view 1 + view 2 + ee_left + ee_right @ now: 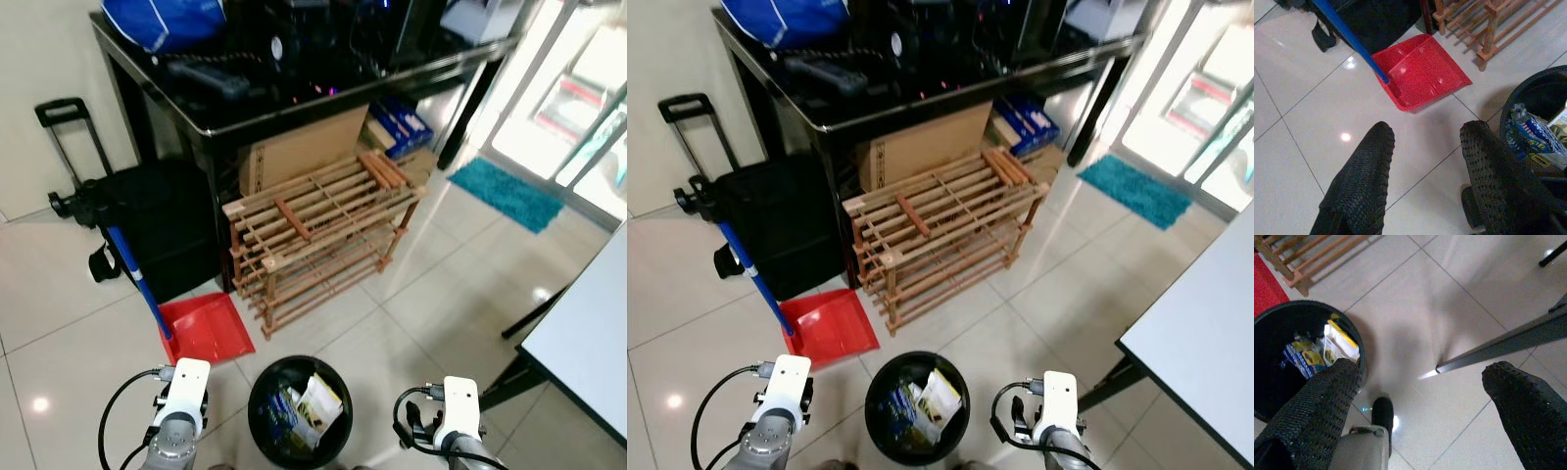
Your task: Picking trash to rubbish bin
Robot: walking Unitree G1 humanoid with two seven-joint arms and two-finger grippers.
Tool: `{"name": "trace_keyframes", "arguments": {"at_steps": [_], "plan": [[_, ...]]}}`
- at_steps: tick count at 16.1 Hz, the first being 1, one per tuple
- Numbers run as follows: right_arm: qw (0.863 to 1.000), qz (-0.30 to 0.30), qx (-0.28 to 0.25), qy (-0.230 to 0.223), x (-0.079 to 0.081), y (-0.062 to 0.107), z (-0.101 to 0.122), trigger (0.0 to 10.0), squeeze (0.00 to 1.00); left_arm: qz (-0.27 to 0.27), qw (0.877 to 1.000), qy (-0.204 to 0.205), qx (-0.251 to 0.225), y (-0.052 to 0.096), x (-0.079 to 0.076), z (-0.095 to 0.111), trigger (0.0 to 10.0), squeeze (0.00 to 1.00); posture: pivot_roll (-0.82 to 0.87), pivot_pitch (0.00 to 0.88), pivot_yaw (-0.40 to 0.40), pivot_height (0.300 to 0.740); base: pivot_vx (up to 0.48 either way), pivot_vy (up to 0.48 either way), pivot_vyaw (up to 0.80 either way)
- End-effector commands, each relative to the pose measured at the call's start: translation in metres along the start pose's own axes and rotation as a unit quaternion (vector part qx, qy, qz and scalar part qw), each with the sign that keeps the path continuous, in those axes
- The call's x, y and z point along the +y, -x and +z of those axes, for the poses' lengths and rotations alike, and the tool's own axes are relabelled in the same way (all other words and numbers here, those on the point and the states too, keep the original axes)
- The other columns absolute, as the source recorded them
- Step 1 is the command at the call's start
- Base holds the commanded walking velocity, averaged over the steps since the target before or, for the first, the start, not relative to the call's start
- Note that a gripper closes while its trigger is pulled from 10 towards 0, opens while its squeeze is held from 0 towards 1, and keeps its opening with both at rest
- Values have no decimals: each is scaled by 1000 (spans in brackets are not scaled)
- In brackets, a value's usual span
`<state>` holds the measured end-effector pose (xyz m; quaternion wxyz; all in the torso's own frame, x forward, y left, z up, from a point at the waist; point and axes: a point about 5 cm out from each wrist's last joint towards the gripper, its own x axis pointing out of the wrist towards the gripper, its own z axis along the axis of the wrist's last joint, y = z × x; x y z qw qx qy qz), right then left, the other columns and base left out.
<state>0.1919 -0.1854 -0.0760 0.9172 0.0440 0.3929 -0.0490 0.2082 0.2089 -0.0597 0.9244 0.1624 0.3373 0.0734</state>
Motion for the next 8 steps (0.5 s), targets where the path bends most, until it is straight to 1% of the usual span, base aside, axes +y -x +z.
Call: {"name": "trace_keyframes", "arguments": {"at_steps": [1,5,8], "plan": [[1000,-5,4,-9,-4,0,0,10000,0,4,1000,-1,20,2,-2,-7,10000,0,-24,17,-111,740,0,0,0],[1000,-5,6,-11,-2,-1,0,10000,0,2,999,-14,50,6,-3,-20,10000,0,-28,3,-108,740,0,0,0],[1000,-5,7,-11,-3,-1,1,10000,0,-3,999,-15,48,7,-4,-21,10000,0,-22,0,-112,740,0,0,0]]}}
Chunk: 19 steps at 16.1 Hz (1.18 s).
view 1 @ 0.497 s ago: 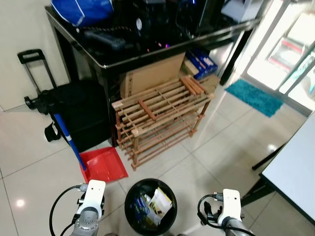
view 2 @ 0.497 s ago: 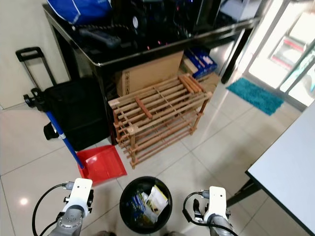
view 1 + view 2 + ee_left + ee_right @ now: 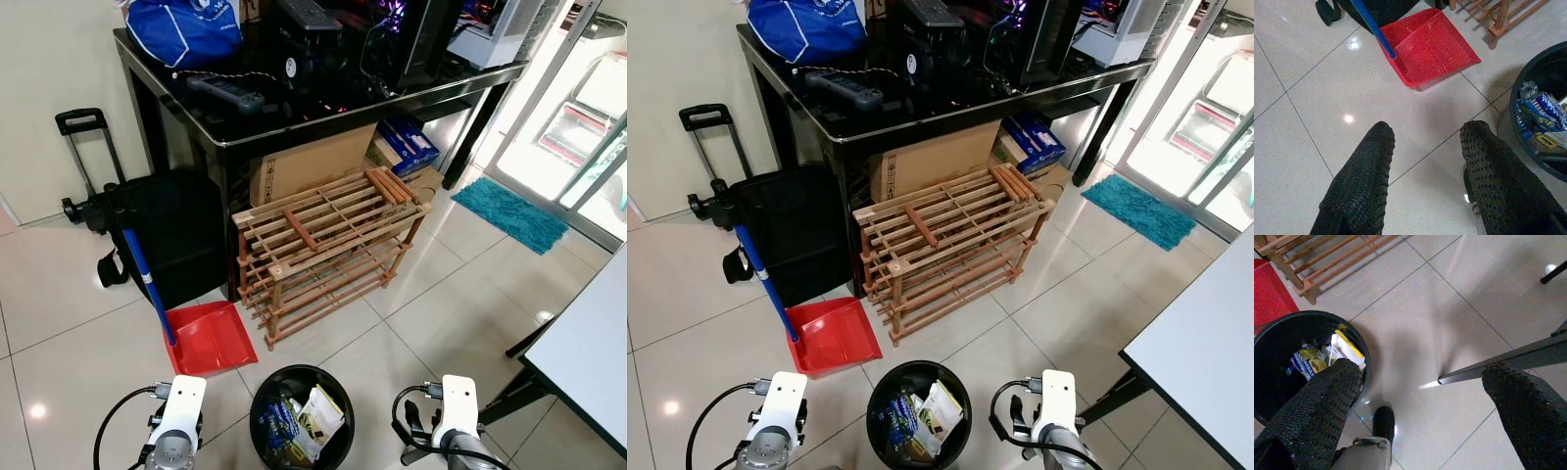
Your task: Picking trash to rubbish bin
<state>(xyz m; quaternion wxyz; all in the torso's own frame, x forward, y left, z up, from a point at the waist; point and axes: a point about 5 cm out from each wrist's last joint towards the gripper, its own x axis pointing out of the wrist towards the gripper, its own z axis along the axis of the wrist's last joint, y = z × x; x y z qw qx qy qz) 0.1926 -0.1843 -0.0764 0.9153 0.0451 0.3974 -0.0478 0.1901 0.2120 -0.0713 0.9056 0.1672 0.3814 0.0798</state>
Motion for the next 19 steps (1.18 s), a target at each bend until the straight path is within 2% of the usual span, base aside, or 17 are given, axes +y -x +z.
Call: {"name": "trace_keyframes", "arguments": {"at_steps": [1,6,13,19], "plan": [[1000,-6,2,-10,-4,0,0,10000,0,-4,1000,-6,0,0,-4,0,10000,0,-21,0,-112,740,0,0,0],[1000,-2,-1,-13,0,-1,3,10000,0,-2,1000,-5,-5,-1,-2,5,10000,0,-29,21,-101,740,0,0,0],[1000,-10,2,-15,-6,0,0,10000,0,3,1000,6,-1,-1,-3,4,10000,0,-31,47,-115,740,0,0,0],[1000,-10,0,-17,-5,-1,2,10000,0,1,1000,8,-3,-1,-2,5,10000,0,-34,50,-113,740,-244,0,0]]}}
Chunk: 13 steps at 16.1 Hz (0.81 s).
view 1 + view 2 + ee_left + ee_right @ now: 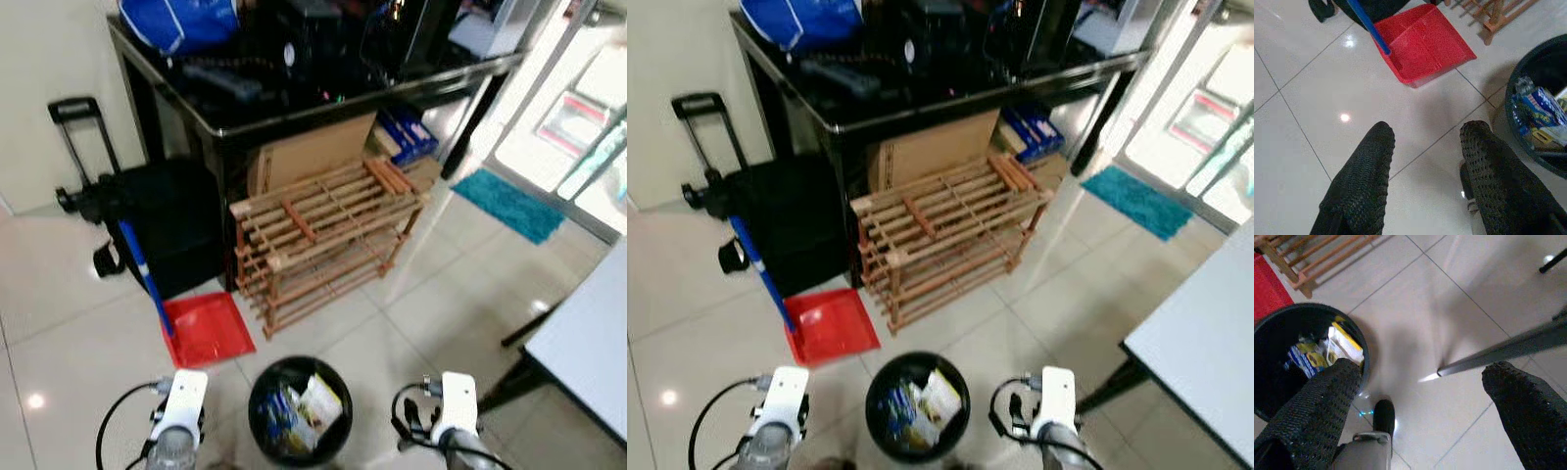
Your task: Picking trash to rubbish bin
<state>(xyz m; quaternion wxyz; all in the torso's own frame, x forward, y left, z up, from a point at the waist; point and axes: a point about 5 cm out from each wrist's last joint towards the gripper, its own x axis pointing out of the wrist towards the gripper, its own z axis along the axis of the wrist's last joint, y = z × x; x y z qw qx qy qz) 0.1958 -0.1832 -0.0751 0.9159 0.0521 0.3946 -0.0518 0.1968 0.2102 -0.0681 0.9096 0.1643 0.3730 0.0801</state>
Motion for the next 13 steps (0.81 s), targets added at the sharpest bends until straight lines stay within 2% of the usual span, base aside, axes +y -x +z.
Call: {"name": "trace_keyframes", "arguments": {"at_steps": [1,13], "plan": [[1000,-9,3,-10,-6,1,-1,10000,0,0,1000,4,5,1,-2,-2,10000,0,-35,50,-112,740,-251,0,0],[1000,-7,5,-8,-6,1,-2,10000,0,-2,1000,7,2,1,-4,-1,10000,0,-35,52,-114,740,-306,0,0]]}}
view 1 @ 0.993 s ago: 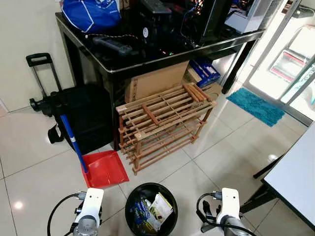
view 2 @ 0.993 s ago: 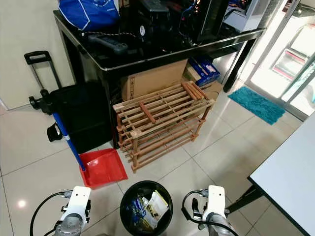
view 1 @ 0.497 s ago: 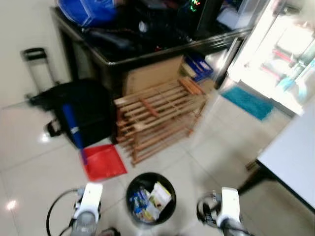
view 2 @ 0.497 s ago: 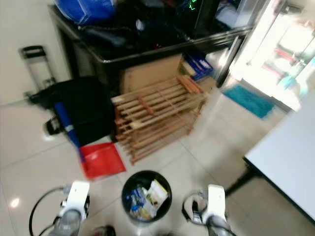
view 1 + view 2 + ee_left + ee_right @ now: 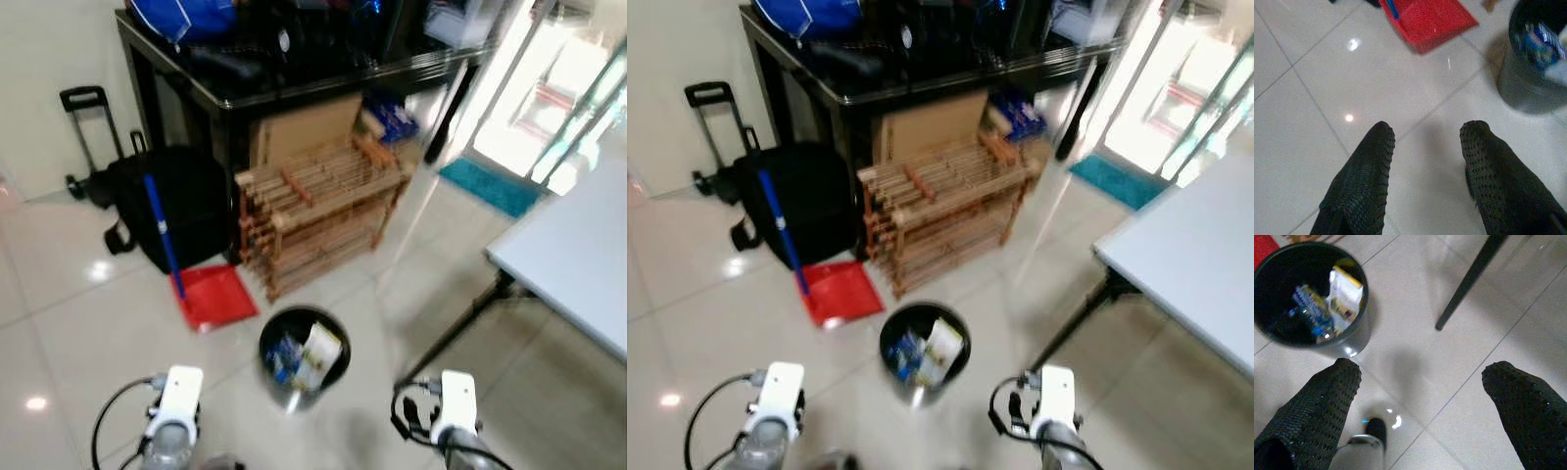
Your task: Picking trash to rubbish bin
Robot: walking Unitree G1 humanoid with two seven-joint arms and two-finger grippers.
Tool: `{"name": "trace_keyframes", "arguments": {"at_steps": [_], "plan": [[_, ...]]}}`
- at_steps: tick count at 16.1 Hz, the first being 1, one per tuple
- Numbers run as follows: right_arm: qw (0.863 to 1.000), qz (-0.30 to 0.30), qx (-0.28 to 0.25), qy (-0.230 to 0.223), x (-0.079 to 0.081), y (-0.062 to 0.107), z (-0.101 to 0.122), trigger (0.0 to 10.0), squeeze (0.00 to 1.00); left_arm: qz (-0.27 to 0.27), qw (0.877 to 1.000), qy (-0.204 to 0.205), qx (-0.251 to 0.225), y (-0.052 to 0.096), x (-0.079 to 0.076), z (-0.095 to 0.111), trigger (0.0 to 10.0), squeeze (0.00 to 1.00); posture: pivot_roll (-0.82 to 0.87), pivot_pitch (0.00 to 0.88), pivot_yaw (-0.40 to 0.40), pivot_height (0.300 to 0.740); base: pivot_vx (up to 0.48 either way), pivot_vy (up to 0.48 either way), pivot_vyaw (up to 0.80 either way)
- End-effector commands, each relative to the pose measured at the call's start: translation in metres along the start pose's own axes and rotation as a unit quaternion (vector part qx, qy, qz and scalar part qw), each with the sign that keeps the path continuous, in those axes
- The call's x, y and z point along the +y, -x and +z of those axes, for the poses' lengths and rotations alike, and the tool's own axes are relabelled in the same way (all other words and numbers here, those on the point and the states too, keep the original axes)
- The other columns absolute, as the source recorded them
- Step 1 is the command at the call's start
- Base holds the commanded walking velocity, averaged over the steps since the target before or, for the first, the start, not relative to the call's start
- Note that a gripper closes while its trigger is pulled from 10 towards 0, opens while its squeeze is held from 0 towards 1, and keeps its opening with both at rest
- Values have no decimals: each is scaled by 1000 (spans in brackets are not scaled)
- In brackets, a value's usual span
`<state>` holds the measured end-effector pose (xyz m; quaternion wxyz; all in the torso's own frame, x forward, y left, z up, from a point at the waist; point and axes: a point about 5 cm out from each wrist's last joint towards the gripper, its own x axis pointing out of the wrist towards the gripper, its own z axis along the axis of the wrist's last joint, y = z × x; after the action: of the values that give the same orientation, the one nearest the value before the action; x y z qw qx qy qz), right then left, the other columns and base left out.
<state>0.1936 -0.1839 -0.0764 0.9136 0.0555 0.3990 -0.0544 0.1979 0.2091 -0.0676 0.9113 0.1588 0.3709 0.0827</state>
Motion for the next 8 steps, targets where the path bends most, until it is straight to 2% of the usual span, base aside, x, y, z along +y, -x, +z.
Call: {"name": "trace_keyframes", "arguments": {"at_steps": [1,3,8], "plan": [[1000,-5,1,-5,-5,0,1,10000,0,-2,1000,1,4,1,-3,-2,10000,0,-35,53,-114,740,-322,0,0],[1000,-6,1,-5,-5,0,0,10000,0,-2,1000,0,3,1,-3,-2,10000,0,-36,53,-115,740,-321,0,0],[1000,-2,7,-4,-4,0,-1,10000,0,0,1000,9,1,1,-3,-1,10000,0,-35,55,-116,740,0,0,0]]}}
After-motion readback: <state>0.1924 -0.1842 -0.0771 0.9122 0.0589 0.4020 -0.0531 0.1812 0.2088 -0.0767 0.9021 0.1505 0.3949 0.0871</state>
